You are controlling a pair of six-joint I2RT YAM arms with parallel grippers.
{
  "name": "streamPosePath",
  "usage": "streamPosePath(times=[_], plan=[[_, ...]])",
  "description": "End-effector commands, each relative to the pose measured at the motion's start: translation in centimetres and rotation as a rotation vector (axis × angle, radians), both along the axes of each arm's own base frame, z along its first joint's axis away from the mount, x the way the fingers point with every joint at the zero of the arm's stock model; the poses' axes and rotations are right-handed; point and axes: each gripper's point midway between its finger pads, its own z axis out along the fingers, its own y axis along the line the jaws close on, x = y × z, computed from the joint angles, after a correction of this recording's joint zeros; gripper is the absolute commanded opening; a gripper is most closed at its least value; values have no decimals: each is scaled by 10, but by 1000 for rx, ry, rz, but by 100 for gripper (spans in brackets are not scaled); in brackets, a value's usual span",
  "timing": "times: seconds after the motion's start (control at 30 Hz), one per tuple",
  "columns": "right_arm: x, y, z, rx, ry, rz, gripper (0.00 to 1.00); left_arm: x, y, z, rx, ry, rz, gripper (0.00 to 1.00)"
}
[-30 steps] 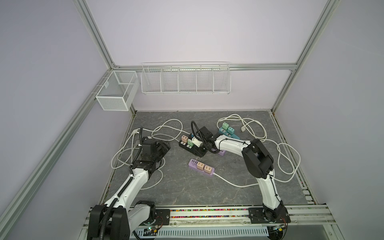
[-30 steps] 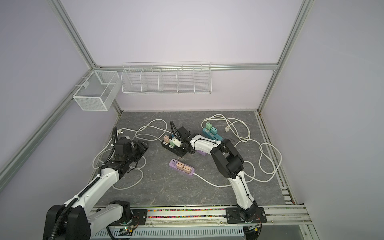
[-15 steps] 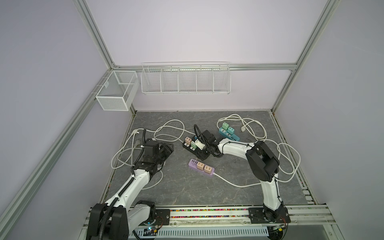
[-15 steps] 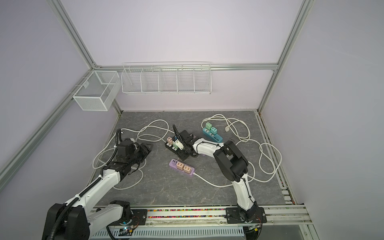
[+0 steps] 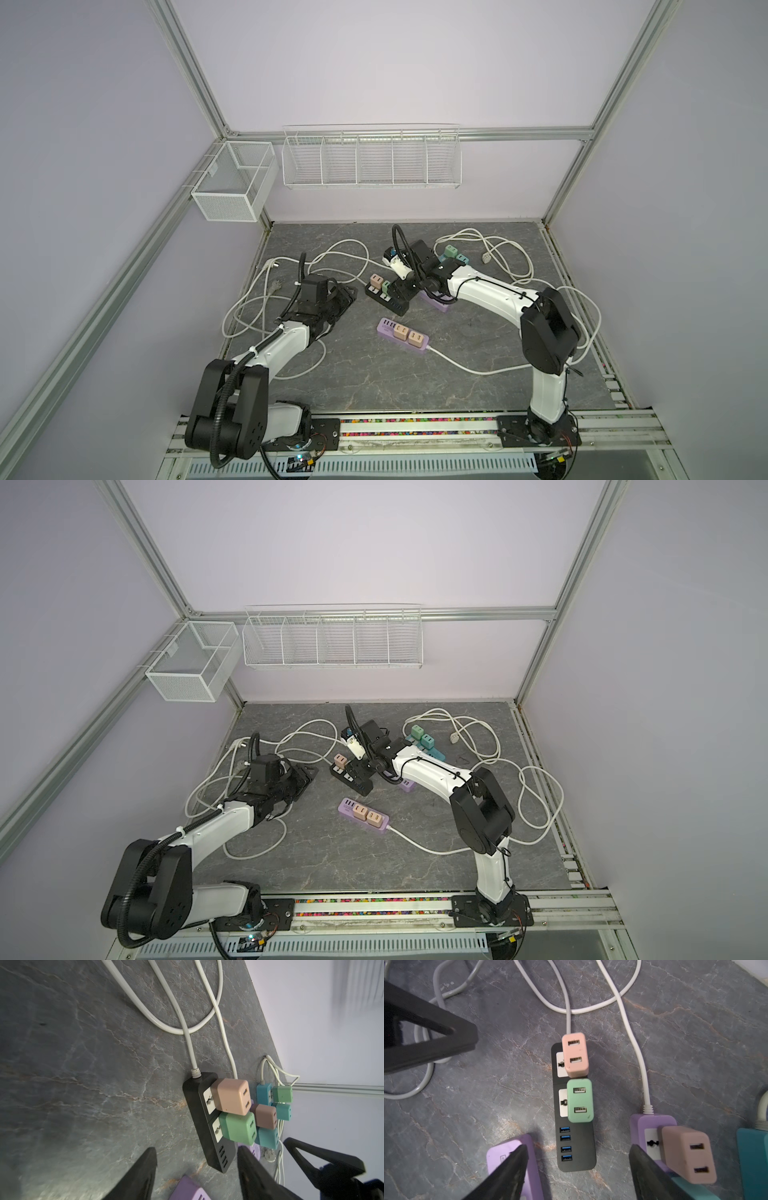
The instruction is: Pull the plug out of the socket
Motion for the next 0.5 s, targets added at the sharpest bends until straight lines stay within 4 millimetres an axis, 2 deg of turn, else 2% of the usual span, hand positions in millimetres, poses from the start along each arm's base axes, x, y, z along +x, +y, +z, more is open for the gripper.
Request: streamPosePath(times=[0.0, 0.1, 0.47], plan=[[2, 11, -4, 9, 50, -14, 77, 20, -11, 14, -33, -56, -14, 60], [11, 16, -8, 3, 51, -38, 74, 28, -19, 9, -47, -47, -28, 56], [23, 39, -24, -36, 58, -10, 67, 38, -33, -21, -40, 8, -54, 45]])
